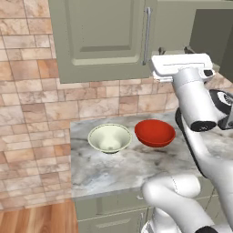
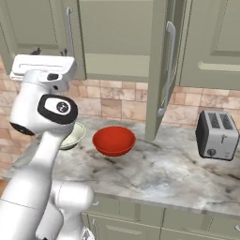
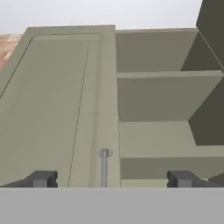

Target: Open the cabinet. Pick the bowls from the counter and place them in the cabinet. Then close the cabinet.

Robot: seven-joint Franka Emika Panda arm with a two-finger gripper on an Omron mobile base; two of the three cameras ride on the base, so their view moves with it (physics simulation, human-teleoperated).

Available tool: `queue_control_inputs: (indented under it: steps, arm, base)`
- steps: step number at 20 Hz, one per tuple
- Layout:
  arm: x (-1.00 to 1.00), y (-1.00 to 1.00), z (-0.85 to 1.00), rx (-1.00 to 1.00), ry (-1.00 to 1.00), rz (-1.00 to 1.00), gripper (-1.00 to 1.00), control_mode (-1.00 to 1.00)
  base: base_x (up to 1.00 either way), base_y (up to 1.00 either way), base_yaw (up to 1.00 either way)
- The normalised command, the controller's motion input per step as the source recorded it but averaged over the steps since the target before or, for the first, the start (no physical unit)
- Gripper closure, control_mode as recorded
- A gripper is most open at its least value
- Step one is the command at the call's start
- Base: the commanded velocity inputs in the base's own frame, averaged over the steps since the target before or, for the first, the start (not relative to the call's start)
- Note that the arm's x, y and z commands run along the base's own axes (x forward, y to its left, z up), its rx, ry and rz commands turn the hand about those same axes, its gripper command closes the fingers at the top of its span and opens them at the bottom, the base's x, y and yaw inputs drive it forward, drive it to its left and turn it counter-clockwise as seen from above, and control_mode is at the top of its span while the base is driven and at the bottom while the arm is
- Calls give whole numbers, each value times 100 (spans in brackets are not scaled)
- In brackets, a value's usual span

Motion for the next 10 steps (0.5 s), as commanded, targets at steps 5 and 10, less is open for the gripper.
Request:
queue_control_inputs:
  steps: [5, 10]
  arm:
    - [64, 41, -46, 0, 4, 0, -100, -100]
    - [81, 23, -16, 0, 0, 0, -100, -100]
  base:
    - [0, 0, 0]
    - [0, 0, 0]
